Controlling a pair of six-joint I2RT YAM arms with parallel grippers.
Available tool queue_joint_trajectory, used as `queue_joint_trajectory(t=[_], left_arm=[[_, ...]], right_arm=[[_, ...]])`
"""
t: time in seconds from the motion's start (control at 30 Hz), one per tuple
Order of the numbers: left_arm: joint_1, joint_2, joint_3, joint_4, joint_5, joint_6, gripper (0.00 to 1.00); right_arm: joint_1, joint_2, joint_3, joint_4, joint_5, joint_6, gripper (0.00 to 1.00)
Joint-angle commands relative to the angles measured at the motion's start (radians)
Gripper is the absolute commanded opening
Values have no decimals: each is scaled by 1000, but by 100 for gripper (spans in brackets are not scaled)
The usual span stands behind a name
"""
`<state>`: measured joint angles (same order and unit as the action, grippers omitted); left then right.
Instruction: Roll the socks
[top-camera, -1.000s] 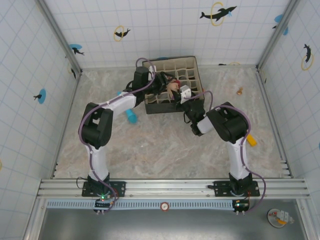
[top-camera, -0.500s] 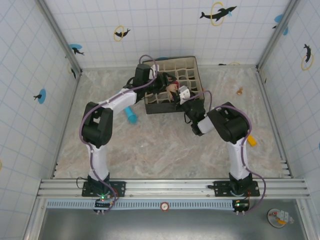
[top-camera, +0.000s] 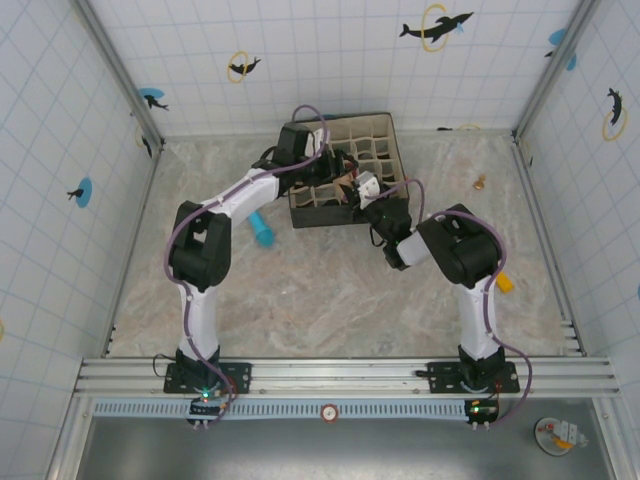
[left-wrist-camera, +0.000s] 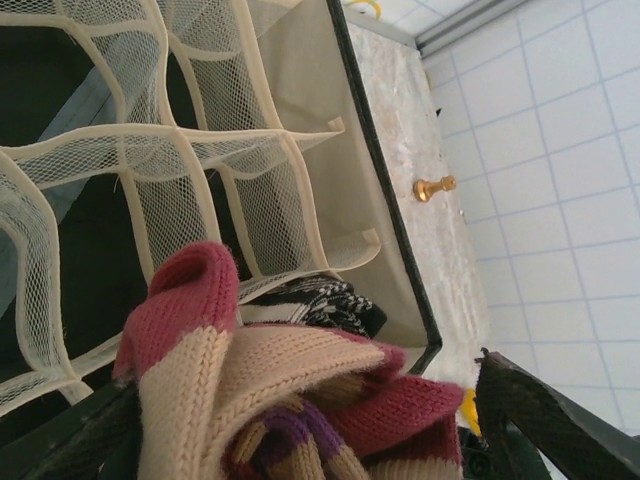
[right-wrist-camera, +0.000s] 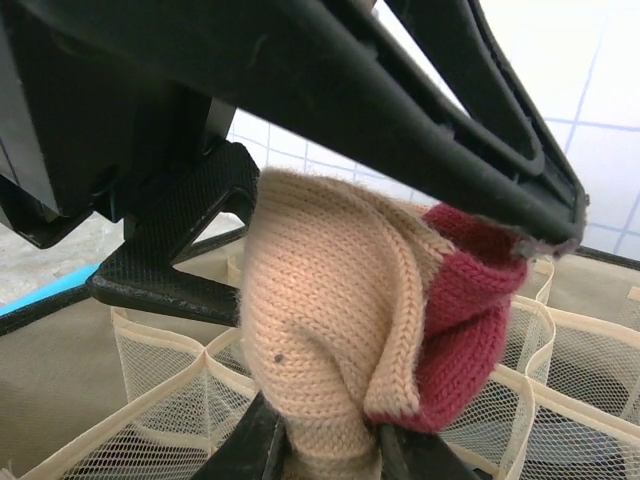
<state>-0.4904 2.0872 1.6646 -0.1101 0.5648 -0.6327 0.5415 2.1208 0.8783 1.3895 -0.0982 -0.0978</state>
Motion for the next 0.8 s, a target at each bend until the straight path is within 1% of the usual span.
queue_joint_trajectory(t=[0.0, 0.2, 0.4, 0.47, 0.6, 0.77], left_arm=[[-37, 26, 46, -101, 36, 91, 81], [-49, 61, 124, -231, -13, 180, 76], [-62, 91, 172, -287, -54, 212, 68], [-63, 93, 177, -286, -64, 217, 63], [-67, 103, 194, -291, -59, 223, 48], [-72, 103, 200, -295, -59, 234, 33]], right_arm=[[8, -9, 14, -93, -58, 3, 0], [6, -7, 24, -105, -64, 1, 0], [5, -10, 28, -115, -62, -6, 0], [5, -12, 27, -115, -58, -9, 0], [2, -15, 28, -112, -58, -8, 0], [0, -14, 36, -117, -57, -3, 0]])
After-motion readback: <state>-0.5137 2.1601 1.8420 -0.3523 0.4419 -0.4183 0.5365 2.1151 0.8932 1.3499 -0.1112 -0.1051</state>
